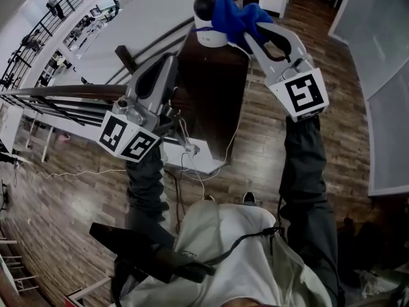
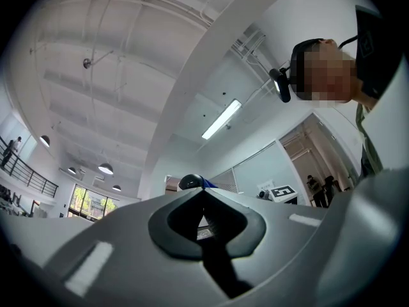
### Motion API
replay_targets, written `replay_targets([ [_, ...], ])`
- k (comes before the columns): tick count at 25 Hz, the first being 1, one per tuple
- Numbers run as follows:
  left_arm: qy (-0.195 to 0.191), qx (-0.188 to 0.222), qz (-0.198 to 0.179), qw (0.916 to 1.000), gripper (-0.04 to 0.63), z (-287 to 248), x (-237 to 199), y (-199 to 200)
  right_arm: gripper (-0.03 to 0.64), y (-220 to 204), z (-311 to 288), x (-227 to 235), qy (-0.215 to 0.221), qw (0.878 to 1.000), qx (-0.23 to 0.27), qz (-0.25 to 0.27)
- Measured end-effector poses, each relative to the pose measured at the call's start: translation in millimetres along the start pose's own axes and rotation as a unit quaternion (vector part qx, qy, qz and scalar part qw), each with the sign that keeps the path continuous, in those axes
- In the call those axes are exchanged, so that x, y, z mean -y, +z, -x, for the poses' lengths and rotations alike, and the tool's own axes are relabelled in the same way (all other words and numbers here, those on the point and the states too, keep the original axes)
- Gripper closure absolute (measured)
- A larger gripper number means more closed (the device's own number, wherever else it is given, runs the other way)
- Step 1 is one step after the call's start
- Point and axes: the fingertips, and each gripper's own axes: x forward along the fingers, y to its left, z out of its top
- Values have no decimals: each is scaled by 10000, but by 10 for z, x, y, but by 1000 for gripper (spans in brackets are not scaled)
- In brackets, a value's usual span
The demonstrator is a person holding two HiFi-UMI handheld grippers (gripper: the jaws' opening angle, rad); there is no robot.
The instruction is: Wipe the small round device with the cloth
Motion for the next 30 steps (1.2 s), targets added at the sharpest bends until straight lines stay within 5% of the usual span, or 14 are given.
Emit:
replay_targets([
  [4, 13, -9, -1, 10000, 607, 2, 9, -17, 566, -28, 144, -164, 183, 9997, -177, 43],
  [7, 27, -14, 15, 10000, 607, 1, 1, -29, 566, 196, 319, -69, -190, 9997, 48, -127],
  [11, 24, 57, 17, 10000, 607, -5, 13, 9, 568, 795, 340, 368, -789, 9935, 316, 752],
  [18, 16, 78, 66, 9999, 607, 21, 80, 24, 568, 1605, -201, 585, -747, 9772, 565, 1905],
  [30, 317, 72, -183, 9993, 607, 36, -200, 190, 568, 702, -579, -602, 401, 9556, -547, 2866],
])
